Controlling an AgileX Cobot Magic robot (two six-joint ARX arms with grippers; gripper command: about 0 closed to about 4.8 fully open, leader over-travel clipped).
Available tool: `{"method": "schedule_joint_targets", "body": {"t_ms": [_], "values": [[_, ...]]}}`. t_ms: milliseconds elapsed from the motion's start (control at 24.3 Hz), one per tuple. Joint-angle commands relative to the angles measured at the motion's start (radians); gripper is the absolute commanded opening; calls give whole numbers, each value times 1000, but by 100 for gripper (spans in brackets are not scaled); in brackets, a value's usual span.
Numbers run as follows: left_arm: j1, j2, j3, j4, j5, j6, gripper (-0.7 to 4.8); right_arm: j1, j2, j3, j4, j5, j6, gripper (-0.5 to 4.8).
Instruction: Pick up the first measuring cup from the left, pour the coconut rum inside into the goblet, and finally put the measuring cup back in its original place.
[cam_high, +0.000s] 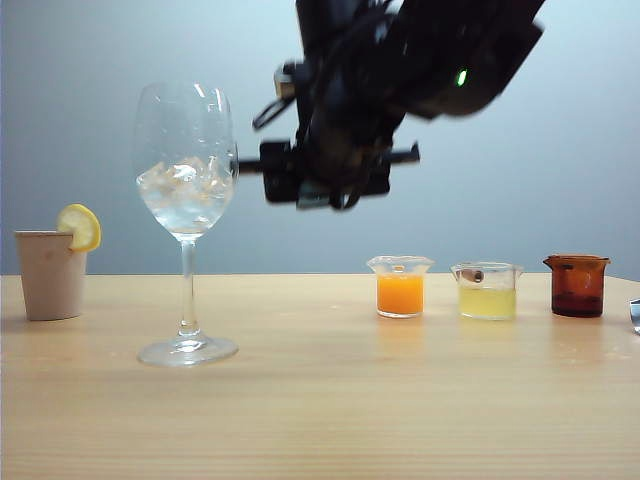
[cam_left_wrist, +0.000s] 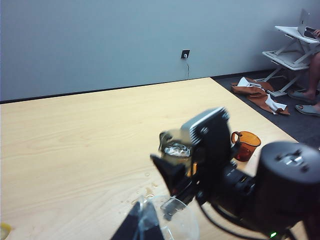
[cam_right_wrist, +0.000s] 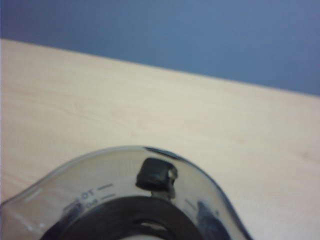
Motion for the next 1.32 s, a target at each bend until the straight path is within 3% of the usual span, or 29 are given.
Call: {"method": "schedule_joint_targets", "body": {"t_ms": [41,535,863,1192,1316], "values": [[1,-2,6,9,7,0,-6,-14,-88,3,-71,-4,-24,166],[1,-2,6,26,7,0,-6,-90,-229,2,-232,-34,-24,165],[1,-2,6,29,7,0,-5,-104,-373,2,-304,-243,-25,165],[1,-2,6,29,7,0,-5,-103,-453,2,-360,-554,-24,165],[1,-2,6,29,7,0,-6,-87,-452,2,-363,-562,-24,165]]}}
